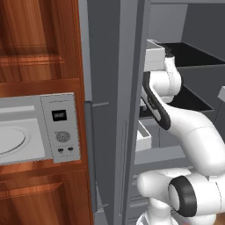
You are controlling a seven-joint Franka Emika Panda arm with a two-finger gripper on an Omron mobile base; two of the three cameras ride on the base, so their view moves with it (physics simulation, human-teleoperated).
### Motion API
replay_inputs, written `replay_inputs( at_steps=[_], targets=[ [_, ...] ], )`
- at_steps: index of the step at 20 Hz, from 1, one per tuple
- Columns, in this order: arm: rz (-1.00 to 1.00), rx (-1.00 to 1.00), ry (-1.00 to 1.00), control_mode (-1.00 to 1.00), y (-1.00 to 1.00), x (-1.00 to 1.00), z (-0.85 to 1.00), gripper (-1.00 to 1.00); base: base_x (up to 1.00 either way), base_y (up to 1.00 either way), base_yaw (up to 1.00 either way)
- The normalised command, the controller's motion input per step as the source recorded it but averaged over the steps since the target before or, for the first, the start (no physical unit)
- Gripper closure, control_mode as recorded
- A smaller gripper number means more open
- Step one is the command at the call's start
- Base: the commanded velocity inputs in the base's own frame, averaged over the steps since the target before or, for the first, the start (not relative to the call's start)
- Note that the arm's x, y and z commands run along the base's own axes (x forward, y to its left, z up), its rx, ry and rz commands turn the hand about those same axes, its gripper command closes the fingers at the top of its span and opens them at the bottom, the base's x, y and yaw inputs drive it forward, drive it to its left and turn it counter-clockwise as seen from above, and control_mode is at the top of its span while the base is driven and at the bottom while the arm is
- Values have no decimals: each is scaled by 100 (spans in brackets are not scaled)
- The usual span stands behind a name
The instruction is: Place the tupperware containing the steak and eggplant meal in the microwave. Close the microwave door and press the start button to reheat the meal.
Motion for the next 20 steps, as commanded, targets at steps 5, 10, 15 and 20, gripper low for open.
replay_inputs(
  at_steps=[5,10,15,20],
  targets=[
    [-4,1,-16,-100,0,-1,13,-100,0,0,0],
    [-1,9,-33,-100,-14,-14,40,-100,0,0,0],
    [-6,10,-31,-100,-16,-5,54,-100,0,0,0],
    [-11,14,-21,-100,-26,0,64,-100,0,0,0]
  ],
)
